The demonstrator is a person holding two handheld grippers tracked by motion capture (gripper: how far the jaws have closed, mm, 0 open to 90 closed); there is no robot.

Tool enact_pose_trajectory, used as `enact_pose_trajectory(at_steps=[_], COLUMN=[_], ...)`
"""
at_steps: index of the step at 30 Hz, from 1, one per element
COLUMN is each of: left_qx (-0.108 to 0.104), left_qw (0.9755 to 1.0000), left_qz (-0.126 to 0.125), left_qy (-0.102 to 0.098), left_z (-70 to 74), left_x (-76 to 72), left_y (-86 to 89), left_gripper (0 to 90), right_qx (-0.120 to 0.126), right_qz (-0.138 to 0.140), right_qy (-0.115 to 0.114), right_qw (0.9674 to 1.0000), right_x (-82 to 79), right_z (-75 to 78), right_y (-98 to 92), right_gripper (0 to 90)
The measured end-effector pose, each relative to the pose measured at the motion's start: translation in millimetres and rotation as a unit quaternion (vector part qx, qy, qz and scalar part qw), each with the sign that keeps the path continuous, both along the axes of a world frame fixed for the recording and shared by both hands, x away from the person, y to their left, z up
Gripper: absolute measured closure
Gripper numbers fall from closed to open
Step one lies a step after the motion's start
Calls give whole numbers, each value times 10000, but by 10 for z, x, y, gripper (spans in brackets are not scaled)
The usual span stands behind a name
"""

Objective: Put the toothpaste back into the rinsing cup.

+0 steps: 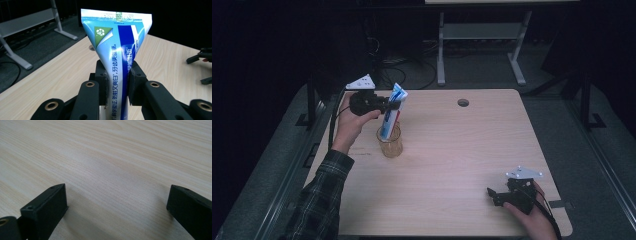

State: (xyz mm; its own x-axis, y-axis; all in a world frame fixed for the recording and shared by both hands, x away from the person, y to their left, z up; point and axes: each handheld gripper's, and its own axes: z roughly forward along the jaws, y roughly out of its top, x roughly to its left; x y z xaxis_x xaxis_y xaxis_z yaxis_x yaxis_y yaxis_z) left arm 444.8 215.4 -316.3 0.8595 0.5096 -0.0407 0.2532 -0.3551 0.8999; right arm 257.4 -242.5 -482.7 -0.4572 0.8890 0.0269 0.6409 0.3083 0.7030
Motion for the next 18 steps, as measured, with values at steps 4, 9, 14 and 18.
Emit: enact_pose_trajectory(at_steps=[4,9,14,18], left_qx=[-73,-26,-83,-61], left_qw=[9999,9999,9998,9997], left_qz=[21,52,74,73], left_qy=[69,123,148,225], left_z=[-74,-139,-201,-279], left_x=[12,13,5,-3], left_y=[31,44,62,59], left_gripper=[738,737,737,736], right_qx=[3,4,3,2], right_qz=[-8,-6,-6,-4], right_qy=[7,7,6,5], right_qw=[10000,10000,10000,10000], right_x=[-1,-1,-1,-1], right_z=[1,1,1,0], right_y=[1,1,1,1], right_gripper=[25,25,25,25])
